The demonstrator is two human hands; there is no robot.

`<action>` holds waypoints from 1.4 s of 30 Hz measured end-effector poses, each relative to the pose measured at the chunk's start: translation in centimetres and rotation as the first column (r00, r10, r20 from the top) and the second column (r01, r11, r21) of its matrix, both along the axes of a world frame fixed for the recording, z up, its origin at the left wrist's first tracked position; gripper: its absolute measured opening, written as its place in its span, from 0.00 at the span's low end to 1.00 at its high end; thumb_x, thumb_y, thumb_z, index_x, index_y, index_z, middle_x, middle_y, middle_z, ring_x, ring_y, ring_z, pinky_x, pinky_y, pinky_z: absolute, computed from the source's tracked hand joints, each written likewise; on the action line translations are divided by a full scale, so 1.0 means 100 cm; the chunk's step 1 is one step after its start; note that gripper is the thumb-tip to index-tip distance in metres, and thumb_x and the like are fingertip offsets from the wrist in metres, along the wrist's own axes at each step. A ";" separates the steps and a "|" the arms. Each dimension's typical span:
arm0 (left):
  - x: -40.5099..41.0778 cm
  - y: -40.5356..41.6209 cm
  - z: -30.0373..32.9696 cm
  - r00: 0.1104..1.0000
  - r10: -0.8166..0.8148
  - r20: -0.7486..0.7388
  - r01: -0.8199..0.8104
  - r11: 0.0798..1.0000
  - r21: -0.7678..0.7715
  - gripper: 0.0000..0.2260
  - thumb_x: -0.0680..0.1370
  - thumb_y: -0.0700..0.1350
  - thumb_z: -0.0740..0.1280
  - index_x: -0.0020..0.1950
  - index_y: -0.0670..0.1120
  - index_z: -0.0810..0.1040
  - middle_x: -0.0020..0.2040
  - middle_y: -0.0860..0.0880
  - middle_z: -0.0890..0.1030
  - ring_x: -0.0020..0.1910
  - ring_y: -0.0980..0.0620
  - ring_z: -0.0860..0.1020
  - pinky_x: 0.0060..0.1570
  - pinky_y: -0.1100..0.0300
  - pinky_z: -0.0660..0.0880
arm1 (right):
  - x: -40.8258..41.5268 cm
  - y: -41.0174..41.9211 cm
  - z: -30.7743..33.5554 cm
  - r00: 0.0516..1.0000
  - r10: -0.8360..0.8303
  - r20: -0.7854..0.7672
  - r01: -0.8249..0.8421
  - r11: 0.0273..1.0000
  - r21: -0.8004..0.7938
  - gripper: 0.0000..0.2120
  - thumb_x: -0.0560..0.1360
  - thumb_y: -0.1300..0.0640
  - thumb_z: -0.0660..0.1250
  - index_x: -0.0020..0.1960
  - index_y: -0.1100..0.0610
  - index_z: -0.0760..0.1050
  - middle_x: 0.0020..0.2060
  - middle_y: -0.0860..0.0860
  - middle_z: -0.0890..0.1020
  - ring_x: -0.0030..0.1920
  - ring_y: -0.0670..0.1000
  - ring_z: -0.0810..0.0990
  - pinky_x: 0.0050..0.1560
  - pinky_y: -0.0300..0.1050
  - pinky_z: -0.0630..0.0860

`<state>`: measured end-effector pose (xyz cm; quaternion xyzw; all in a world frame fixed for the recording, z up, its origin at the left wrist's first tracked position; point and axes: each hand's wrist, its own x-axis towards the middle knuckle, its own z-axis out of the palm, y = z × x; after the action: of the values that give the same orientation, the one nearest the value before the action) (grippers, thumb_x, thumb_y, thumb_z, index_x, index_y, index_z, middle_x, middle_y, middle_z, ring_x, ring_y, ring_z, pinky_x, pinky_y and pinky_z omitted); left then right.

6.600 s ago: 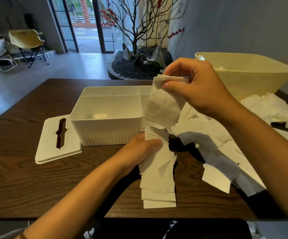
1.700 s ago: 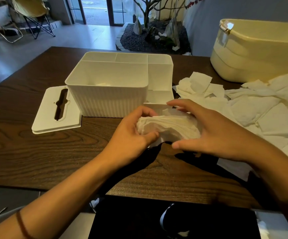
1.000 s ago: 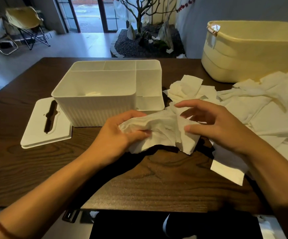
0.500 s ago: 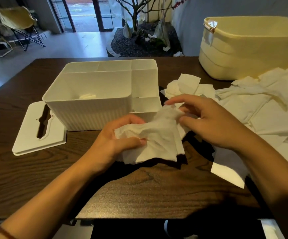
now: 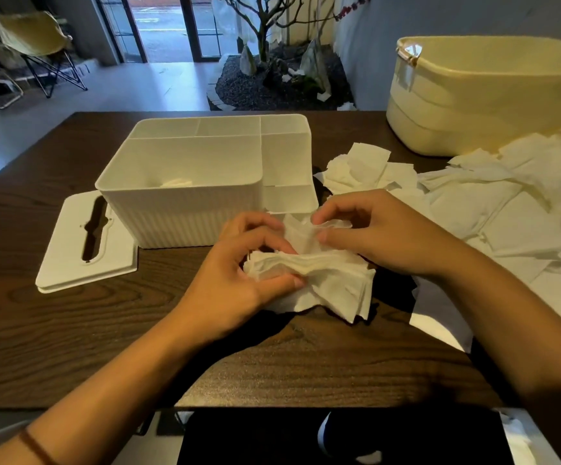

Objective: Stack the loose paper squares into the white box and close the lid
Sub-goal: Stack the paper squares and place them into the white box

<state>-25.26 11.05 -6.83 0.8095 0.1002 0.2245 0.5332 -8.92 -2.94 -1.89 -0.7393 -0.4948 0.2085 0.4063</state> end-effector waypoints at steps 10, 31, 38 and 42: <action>-0.004 -0.005 0.002 0.999 -0.039 -0.022 0.038 0.997 -0.064 0.07 0.71 0.38 0.77 0.45 0.43 0.80 0.43 0.44 0.83 0.39 0.49 0.80 0.40 0.59 0.75 | 0.001 0.000 -0.001 0.992 0.127 -0.027 -0.128 0.990 -0.059 0.06 0.72 0.60 0.74 0.48 0.52 0.82 0.42 0.45 0.84 0.45 0.47 0.82 0.48 0.43 0.81; -0.003 -0.007 0.004 0.998 0.015 -0.060 -0.016 1.000 -0.014 0.13 0.74 0.43 0.77 0.54 0.53 0.79 0.47 0.52 0.83 0.47 0.53 0.80 0.48 0.60 0.76 | 0.008 -0.020 -0.017 0.985 -0.003 -0.174 -0.010 0.998 -0.070 0.18 0.73 0.38 0.69 0.51 0.51 0.81 0.46 0.45 0.83 0.47 0.41 0.80 0.47 0.32 0.74; -0.002 -0.006 0.002 0.998 -0.008 -0.065 0.001 0.994 -0.113 0.13 0.73 0.36 0.76 0.53 0.49 0.78 0.47 0.48 0.83 0.48 0.49 0.82 0.48 0.58 0.78 | -0.017 -0.023 -0.030 0.996 0.016 0.093 -0.007 0.996 -0.088 0.31 0.67 0.46 0.79 0.66 0.36 0.69 0.58 0.35 0.77 0.57 0.37 0.76 0.53 0.34 0.74; -0.005 -0.007 0.004 0.999 -0.004 -0.038 -0.004 0.977 -0.211 0.18 0.75 0.30 0.71 0.58 0.47 0.74 0.46 0.49 0.81 0.42 0.57 0.80 0.42 0.65 0.77 | -0.018 -0.020 -0.040 0.999 -0.050 0.018 0.050 0.999 -0.017 0.17 0.72 0.53 0.75 0.58 0.40 0.77 0.50 0.36 0.82 0.51 0.37 0.79 0.49 0.36 0.73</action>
<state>-25.80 10.34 -6.40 0.7524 0.1338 0.1973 0.6141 -10.71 -4.96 -5.88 -0.7568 -0.4781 0.1961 0.4004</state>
